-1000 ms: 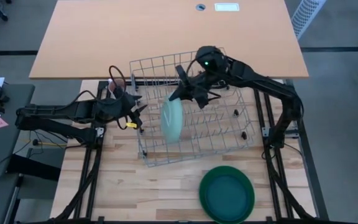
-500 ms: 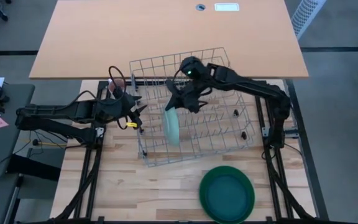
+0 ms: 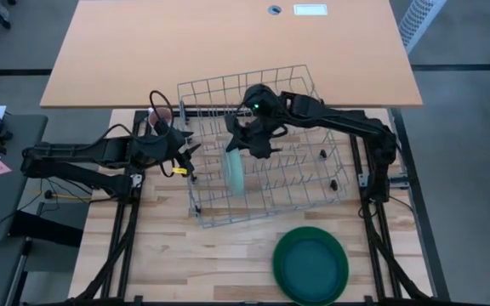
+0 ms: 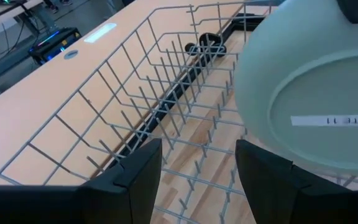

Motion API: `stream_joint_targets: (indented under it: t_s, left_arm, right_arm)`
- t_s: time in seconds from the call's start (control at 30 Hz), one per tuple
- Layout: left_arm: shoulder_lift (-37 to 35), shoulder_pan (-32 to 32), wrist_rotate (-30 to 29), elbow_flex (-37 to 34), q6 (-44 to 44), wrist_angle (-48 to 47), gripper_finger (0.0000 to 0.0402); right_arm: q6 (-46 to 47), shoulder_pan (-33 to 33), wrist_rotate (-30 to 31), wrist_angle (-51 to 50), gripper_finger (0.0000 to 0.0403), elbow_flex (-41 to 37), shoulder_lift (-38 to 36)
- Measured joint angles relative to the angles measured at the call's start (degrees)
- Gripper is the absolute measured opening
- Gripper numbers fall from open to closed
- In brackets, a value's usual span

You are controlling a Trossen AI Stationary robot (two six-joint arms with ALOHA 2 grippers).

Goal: Sort dishes
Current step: Put the light green plate in the dish rack

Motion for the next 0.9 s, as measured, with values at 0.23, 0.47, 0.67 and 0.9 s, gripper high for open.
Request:
stream_joint_targets:
  t_s: [0.23,0.47,0.67,0.9]
  left_arm:
    - [0.0,0.0,0.0,0.0,0.0,0.0,0.0199]
    - [0.0,0.0,0.0,0.0,0.0,0.0,0.0199]
    - [0.0,0.0,0.0,0.0,0.0,0.0,0.0199]
    - [0.0,0.0,0.0,0.0,0.0,0.0,0.0199]
  right_arm:
    - [-0.4,0.0,1.9,-1.8,0.0007,0.0,0.4]
    - [0.3,0.0,1.9,-3.7,0.0007,0.0,0.4]
    - [2.1,0.1,1.5,-2.9,0.0007,-2.7,0.4]
    - [3.6,0.4,0.8,-0.4,0.0007,-5.8,0.2]
